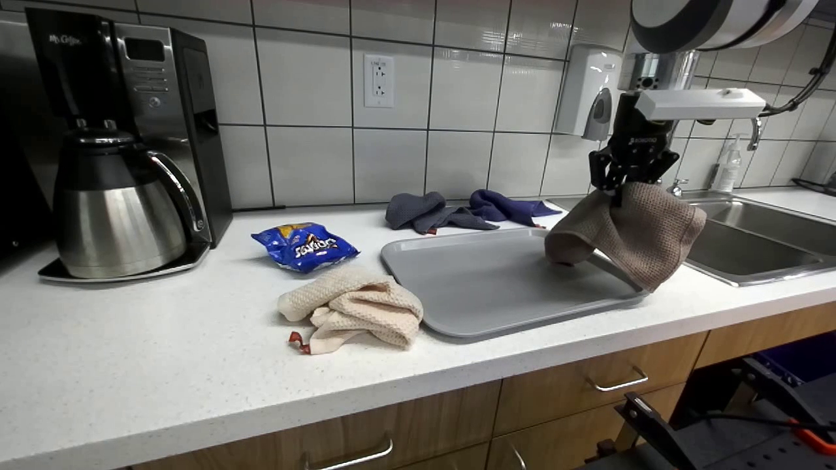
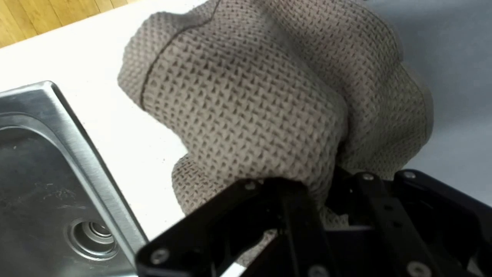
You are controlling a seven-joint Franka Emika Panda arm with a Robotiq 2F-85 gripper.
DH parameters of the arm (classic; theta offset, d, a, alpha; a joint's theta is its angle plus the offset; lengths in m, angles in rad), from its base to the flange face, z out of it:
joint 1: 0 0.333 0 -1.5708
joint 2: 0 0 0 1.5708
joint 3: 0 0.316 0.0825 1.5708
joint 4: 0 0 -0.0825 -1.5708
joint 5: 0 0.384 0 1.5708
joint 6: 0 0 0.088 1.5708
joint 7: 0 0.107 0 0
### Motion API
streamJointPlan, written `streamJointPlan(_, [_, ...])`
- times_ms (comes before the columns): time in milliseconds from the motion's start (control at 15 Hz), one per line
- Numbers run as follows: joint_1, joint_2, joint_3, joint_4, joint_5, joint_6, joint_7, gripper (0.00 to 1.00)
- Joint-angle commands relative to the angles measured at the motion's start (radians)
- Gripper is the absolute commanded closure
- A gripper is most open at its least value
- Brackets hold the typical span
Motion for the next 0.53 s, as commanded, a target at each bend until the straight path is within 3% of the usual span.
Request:
streamJointPlan(0, [0.003,0.044,0.014,0.042,0.010,0.008,-0.014,0.97])
streamJointPlan(467, [0.021,0.105,0.018,0.086,0.003,0.026,-0.012,0.97])
